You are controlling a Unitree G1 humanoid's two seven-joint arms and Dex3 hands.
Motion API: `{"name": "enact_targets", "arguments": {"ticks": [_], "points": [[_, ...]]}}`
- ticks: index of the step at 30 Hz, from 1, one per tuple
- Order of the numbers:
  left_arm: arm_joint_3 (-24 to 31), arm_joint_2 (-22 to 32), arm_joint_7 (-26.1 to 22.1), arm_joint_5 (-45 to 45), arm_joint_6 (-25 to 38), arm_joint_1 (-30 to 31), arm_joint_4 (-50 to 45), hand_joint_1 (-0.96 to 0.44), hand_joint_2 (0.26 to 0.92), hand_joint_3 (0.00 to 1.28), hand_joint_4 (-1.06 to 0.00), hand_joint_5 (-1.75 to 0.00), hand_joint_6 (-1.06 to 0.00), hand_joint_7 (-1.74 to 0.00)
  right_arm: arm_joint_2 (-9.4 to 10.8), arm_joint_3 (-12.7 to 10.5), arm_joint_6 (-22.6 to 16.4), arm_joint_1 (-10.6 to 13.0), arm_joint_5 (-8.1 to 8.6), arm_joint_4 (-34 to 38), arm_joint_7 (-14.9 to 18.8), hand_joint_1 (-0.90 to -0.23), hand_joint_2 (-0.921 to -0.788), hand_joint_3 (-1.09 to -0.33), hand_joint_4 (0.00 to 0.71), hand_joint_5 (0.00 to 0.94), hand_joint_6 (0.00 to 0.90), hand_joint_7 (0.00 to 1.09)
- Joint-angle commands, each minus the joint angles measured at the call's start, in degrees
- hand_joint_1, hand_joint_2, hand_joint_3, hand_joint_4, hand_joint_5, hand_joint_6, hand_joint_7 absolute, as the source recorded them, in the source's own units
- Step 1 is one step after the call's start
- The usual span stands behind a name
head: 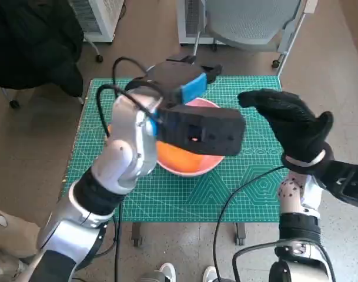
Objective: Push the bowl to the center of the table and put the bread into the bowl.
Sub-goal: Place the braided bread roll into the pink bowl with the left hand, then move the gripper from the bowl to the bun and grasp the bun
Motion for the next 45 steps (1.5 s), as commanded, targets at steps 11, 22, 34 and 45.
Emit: {"name": "enact_targets", "arguments": {"ticks": [11, 22, 34, 45], "points": [[3.42, 6.92, -4.12, 2.14, 3.91, 4.15, -15.07, -0.43, 0.835, 0.01, 0.00, 0.00, -0.19, 0.00, 0.35, -0.51, -0.31, -0.99, 0.73, 4.37, 2.93, -0.638, -0.921, -0.663, 0.173, 0.000, 0.230, 0.00], [10.36, 15.10, -8.92, 1.71, 6.30, 6.62, -22.54, -0.45, 0.819, 0.00, 0.00, 0.00, -0.17, 0.00, 1.07, -0.66, -0.02, -1.61, 1.64, 5.38, 4.57, -0.626, -0.921, -0.662, 0.176, 0.001, 0.231, 0.00], [17.63, 24.98, -9.23, 0.32, 4.87, 15.18, -24.21, -0.33, 0.745, 0.00, 0.00, 0.00, -0.17, 0.00, 0.86, -1.24, 1.69, -1.42, 2.43, 5.02, 5.47, -0.626, -0.921, -0.663, 0.180, 0.002, 0.233, 0.00], [13.12, 25.67, -11.22, 1.78, 6.77, 17.59, -18.22, -0.17, 0.699, 0.00, 0.00, 0.00, -0.14, 0.00, 1.09, -1.49, 2.13, -2.10, 1.97, 6.06, 5.37, -0.629, -0.921, -0.664, 0.179, 0.001, 0.231, 0.00]]}}
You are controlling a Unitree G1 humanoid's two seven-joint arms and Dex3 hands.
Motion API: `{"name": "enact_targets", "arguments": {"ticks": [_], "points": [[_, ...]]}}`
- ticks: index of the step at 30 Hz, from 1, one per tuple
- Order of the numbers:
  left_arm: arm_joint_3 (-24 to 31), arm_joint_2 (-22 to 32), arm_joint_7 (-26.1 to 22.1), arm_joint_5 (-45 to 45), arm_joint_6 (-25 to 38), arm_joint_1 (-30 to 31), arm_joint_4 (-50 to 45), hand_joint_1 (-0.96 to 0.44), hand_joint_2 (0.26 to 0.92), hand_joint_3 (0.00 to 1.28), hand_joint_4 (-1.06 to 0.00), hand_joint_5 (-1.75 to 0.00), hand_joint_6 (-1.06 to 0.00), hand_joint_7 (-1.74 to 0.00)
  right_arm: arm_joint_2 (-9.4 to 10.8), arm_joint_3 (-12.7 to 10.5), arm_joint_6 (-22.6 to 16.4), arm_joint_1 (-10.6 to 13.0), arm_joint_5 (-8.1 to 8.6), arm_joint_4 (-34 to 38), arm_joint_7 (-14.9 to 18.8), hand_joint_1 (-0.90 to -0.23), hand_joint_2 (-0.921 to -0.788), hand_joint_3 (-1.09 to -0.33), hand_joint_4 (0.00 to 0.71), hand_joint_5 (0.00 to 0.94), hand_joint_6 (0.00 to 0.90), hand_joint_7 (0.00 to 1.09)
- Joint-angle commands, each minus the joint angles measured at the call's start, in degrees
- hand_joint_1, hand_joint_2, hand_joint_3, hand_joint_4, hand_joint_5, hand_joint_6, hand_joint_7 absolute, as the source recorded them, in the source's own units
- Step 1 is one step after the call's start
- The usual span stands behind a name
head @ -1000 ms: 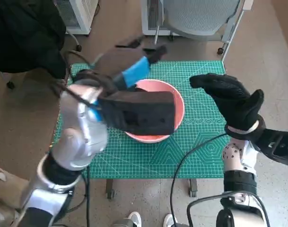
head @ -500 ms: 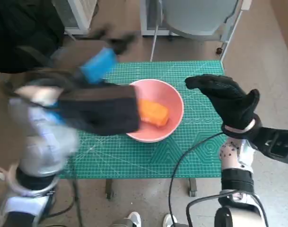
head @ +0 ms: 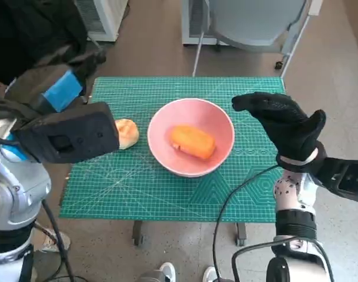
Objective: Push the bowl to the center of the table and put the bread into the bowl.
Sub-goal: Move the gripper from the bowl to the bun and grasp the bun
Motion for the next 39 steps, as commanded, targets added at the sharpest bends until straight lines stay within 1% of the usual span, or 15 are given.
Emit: {"name": "enact_targets", "arguments": {"ticks": [1, 9, 18, 26, 34, 39], "points": [[-2.14, 0.40, -0.38, 0.11, -1.11, 1.30, 2.55, -0.16, 0.696, 0.00, 0.00, 0.00, -0.13, 0.00, 0.27, -0.31, 0.50, 0.15, 0.13, 1.25, 0.51, -0.628, -0.921, -0.664, 0.179, 0.001, 0.231, 0.00], [-2.86, 0.36, 1.82, -1.72, -4.99, 2.38, 6.87, -0.13, 0.686, 0.00, 0.00, 0.00, -0.12, 0.00, 0.14, -0.41, 0.72, -0.38, 0.16, 1.99, 0.71, -0.625, -0.921, -0.659, 0.181, 0.002, 0.232, 0.00], [-4.84, -0.87, 4.43, -1.66, -7.26, 1.42, 12.50, -0.18, 0.684, 0.00, 0.00, 0.00, -0.14, -0.01, -0.23, -0.79, 0.69, -0.94, 0.15, 2.74, 1.00, -0.627, -0.921, -0.660, 0.183, 0.002, 0.233, 0.00], [-7.91, -3.76, 5.88, -0.96, -7.07, -2.56, 21.20, -0.23, 0.686, 0.00, 0.00, 0.00, -0.14, 0.00, -0.67, -1.26, 0.18, -1.71, -0.11, 3.99, 1.08, -0.629, -0.921, -0.665, 0.182, 0.001, 0.233, 0.00], [-10.92, -7.38, 8.81, -1.38, -8.18, -8.37, 33.68, -0.27, 0.691, 0.00, 0.00, 0.00, -0.14, 0.00, -0.79, -1.48, -0.49, -2.12, -0.53, 4.31, 0.99, -0.629, -0.921, -0.670, 0.182, 0.001, 0.232, 0.00], [-12.97, -9.42, 10.52, -1.74, -10.09, -12.48, 42.63, -0.30, 0.694, 0.00, 0.00, 0.00, -0.14, 0.00, -0.82, -1.34, -0.57, -1.81, -0.71, 3.53, 0.71, -0.628, -0.921, -0.674, 0.182, 0.001, 0.232, 0.00]]}}
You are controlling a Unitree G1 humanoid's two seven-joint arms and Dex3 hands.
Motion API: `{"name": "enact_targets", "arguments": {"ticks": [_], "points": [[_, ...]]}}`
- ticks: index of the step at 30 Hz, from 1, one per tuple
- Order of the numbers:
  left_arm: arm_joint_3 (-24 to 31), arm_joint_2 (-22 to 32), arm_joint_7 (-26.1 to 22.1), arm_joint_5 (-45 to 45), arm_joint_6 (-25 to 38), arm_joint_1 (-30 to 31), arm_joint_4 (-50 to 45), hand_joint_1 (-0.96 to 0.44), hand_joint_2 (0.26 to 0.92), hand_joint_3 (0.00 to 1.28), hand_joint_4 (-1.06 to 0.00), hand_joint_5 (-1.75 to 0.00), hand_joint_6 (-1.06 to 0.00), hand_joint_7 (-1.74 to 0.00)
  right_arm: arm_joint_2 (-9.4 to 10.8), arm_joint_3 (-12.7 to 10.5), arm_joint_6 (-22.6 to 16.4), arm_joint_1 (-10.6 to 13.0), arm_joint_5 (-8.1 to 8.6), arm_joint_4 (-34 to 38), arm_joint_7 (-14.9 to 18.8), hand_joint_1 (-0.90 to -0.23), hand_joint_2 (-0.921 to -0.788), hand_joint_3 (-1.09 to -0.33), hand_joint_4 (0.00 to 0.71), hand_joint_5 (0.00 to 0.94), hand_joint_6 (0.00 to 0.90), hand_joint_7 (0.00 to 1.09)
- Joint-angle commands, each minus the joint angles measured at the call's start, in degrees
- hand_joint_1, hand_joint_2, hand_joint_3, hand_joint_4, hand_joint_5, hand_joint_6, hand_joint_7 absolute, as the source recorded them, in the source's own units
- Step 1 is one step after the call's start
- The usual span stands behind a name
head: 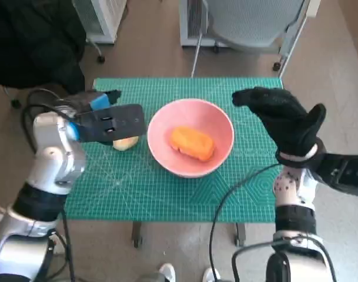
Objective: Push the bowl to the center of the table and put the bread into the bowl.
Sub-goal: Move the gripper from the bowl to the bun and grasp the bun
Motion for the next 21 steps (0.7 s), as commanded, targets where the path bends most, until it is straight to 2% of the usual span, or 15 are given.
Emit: {"name": "enact_targets", "arguments": {"ticks": [1, 8, 14, 15, 17, 18, 20, 21], "points": [[-1.67, -1.78, 1.98, -0.38, -1.78, -4.30, 7.42, -0.30, 0.694, 0.00, 0.00, 0.00, -0.14, 0.00, -0.32, -0.04, -0.07, 0.74, -0.55, -0.02, 0.13, -0.627, -0.921, -0.674, 0.182, 0.001, 0.232, 0.00], [-4.33, -4.60, 5.35, -0.75, -5.89, -9.03, 18.71, -0.31, 0.696, 0.00, -0.02, -0.01, -0.13, 0.00, -0.47, 0.10, 0.15, 1.31, -0.88, -1.34, -0.32, -0.631, -0.921, -0.673, 0.182, 0.000, 0.232, 0.00], [-6.49, -6.84, 8.24, -0.88, -9.90, -12.37, 27.26, -0.34, 0.705, 0.01, -0.24, -0.07, -0.12, 0.00, -0.70, 0.31, 0.57, 1.88, -1.04, -2.88, -0.83, -0.642, -0.921, -0.674, 0.183, 0.001, 0.233, 0.00], [-6.83, -7.24, 8.83, -0.92, -10.70, -12.94, 29.00, -0.35, 0.705, 0.00, -0.27, -0.18, -0.13, 0.00, -0.74, 0.37, 0.58, 1.96, -1.09, -3.15, -0.92, -0.643, -0.921, -0.675, 0.182, 0.001, 0.233, 0.00], [-7.23, -7.74, 9.66, -1.06, -11.75, -13.78, 31.37, -0.35, 0.705, 0.01, -0.17, -0.82, -0.12, 0.00, -0.79, 0.46, 0.60, 2.05, -1.17, -3.45, -1.06, -0.647, -0.921, -0.677, 0.182, 0.000, 0.233, 0.00], [-7.40, -8.01, 10.07, -1.15, -12.21, -14.20, 32.60, -0.36, 0.706, 0.01, -0.13, -1.02, -0.12, 0.00, -0.82, 0.50, 0.66, 2.12, -1.18, -3.65, -1.12, -0.648, -0.921, -0.678, 0.181, 0.000, 0.232, 0.00], [-7.71, -8.47, 10.76, -1.33, -13.04, -14.91, 34.73, -0.35, 0.707, 0.01, -0.08, -1.20, -0.12, 0.00, -0.88, 0.57, 0.78, 2.27, -1.17, -4.01, -1.26, -0.649, -0.921, -0.679, 0.181, 0.000, 0.233, 0.00], [-7.85, -8.66, 11.03, -1.40, -13.41, -15.21, 35.63, -0.35, 0.708, 0.01, -0.07, -1.21, -0.12, 0.00, -0.90, 0.61, 0.83, 2.34, -1.16, -4.17, -1.32, -0.651, -0.921, -0.680, 0.181, 0.000, 0.233, 0.00]]}}
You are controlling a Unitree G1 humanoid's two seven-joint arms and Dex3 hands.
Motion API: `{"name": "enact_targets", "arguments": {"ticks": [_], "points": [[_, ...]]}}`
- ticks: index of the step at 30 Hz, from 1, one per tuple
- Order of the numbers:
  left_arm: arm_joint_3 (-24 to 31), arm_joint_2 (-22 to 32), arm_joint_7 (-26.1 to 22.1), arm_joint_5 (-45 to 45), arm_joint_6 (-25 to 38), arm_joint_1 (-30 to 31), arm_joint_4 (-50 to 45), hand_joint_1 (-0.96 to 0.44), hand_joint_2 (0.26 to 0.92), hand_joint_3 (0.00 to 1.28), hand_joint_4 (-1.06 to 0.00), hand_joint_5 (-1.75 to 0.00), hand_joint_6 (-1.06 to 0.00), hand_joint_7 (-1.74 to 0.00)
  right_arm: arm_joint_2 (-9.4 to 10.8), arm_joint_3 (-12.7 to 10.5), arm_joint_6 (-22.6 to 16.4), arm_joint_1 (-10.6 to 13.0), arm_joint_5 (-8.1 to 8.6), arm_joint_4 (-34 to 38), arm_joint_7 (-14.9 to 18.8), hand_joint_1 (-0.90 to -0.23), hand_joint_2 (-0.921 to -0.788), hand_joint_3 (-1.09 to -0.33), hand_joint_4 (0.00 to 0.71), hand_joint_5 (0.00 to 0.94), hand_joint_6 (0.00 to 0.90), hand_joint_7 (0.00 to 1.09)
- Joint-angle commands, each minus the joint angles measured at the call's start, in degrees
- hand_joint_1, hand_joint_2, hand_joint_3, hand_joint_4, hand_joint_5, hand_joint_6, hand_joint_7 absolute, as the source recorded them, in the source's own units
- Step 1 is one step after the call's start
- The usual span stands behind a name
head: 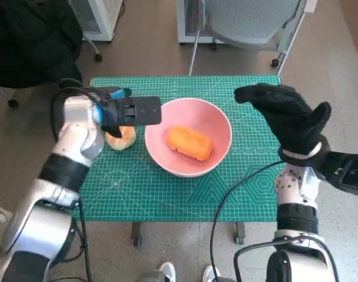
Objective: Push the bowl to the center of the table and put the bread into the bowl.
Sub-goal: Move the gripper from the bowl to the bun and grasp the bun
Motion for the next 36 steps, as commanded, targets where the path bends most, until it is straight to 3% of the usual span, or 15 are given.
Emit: {"name": "enact_targets", "arguments": {"ticks": [1, 2, 4, 6, 9, 12, 13, 15, 16, 19, 22, 27, 30, 32, 36], "points": [[-0.92, -0.79, 1.80, -0.71, -2.07, -2.82, 5.02, -0.35, 0.708, 0.01, -0.06, -1.21, -0.12, 0.00, -0.71, 0.27, 0.75, 1.90, -0.65, -0.83, -0.51, -0.651, -0.921, -0.680, 0.180, 0.000, 0.233, 0.00], [-1.07, -0.93, 1.96, -0.78, -2.42, -3.04, 5.79, -0.36, 0.704, 0.02, -0.08, -0.91, -0.12, 0.00, -0.74, 0.29, 0.82, 1.96, -0.64, -0.98, -0.59, -0.652, -0.921, -0.681, 0.180, 0.000, 0.233, 0.00], [-1.31, -1.16, 2.04, -0.98, -3.00, -3.38, 7.10, -0.37, 0.704, 0.01, -0.14, -0.50, -0.12, 0.00, -0.84, 0.30, 0.95, 2.11, -0.57, -1.30, -0.72, -0.652, -0.921, -0.681, 0.180, 0.000, 0.233, 0.00], [-1.57, -1.42, 2.07, -1.23, -3.45, -3.59, 8.33, -0.37, 0.703, 0.01, -0.11, -0.21, -0.12, 0.00, -0.88, 0.36, 1.02, 2.38, -0.52, -1.85, -0.92, -0.653, -0.921, -0.682, 0.179, 0.000, 0.233, 0.00], [-1.91, -1.71, 2.27, -1.64, -3.87, -3.85, 9.69, -0.38, 0.703, 0.01, -0.10, -0.07, -0.12, 0.00, -0.87, 0.50, 1.12, 2.67, -0.52, -2.46, -1.23, -0.653, -0.921, -0.682, 0.178, 0.000, 0.235, 0.00], [-2.19, -2.10, 2.60, -2.04, -4.24, -4.03, 11.32, -0.38, 0.705, 0.01, -0.14, -0.06, -0.12, 0.00, -0.84, 0.65, 1.03, 2.89, -0.56, -2.81, -1.55, -0.651, -0.921, -0.682, 0.178, 0.000, 0.236, 0.00], [-2.31, -2.19, 2.68, -2.10, -4.37, -4.07, 11.76, -0.38, 0.709, 0.01, -0.22, -0.12, -0.12, 0.00, -0.84, 0.67, 0.99, 2.94, -0.55, -2.85, -1.62, -0.650, -0.921, -0.682, 0.178, 0.000, 0.236, 0.00], [-2.46, -2.34, 2.84, -2.29, -4.56, -4.14, 12.47, -0.38, 0.713, 0.00, -0.22, -0.31, -0.12, 0.00, -0.85, 0.71, 0.99, 2.98, -0.49, -2.85, -1.68, -0.650, -0.921, -0.682, 0.179, 0.001, 0.236, 0.00], [-2.38, -2.46, 3.03, -2.53, -4.61, -4.12, 12.97, -0.38, 0.703, 0.02, -0.16, -0.62, -0.12, 0.00, -0.84, 0.73, 1.03, 2.99, -0.43, -2.81, -1.69, -0.649, -0.921, -0.682, 0.179, 0.001, 0.235, 0.00], [-2.28, -2.67, 3.44, -2.98, -4.74, -4.07, 14.04, -0.38, 0.700, 0.03, -0.05, -1.32, -0.13, 0.00, -0.85, 0.81, 1.13, 3.04, -0.32, -2.87, -1.78, -0.649, -0.921, -0.682, 0.179, 0.001, 0.235, 0.00], [-2.26, -2.84, 3.63, -3.26, -4.78, -3.99, 14.97, -0.37, 0.700, 0.02, -0.09, -1.61, -0.13, 0.00, -0.88, 0.84, 1.21, 3.05, -0.25, -2.95, -1.81, -0.649, -0.921, -0.682, 0.179, 0.001, 0.235, 0.00], [-1.96, -3.12, 3.43, -4.12, -3.76, -3.79, 15.89, -0.36, 0.700, 0.02, -0.15, -1.72, -0.13, 0.00, -0.87, 0.87, 1.35, 3.09, -0.19, -3.16, -1.79, -0.648, -0.921, -0.683, 0.178, 0.000, 0.234, 0.00], [-1.93, -3.24, 2.96, -4.66, -2.95, -3.66, 15.93, -0.33, 0.699, 0.01, -0.11, -1.74, -0.13, 0.00, -0.82, 0.89, 1.36, 3.11, -0.19, -3.24, -1.76, -0.648, -0.921, -0.684, 0.178, 0.000, 0.234, 0.00], [-1.91, -3.39, 2.84, -4.97, -2.55, -3.52, 16.11, -0.31, 0.700, 0.01, -0.05, -1.69, -0.12, 0.00, -0.77, 0.89, 1.23, 3.09, -0.21, -3.12, -1.70, -0.648, -0.921, -0.684, 0.177, 0.000, 0.233, 0.00], [-2.11, -3.51, 2.85, -5.28, -2.25, -3.46, 16.29, -0.30, 0.702, 0.01, -0.02, -1.50, -0.12, 0.00, -0.74, 0.90, 1.13, 3.07, -0.22, -3.01, -1.65, -0.647, -0.921, -0.683, 0.176, 0.000, 0.233, 0.00]]}}
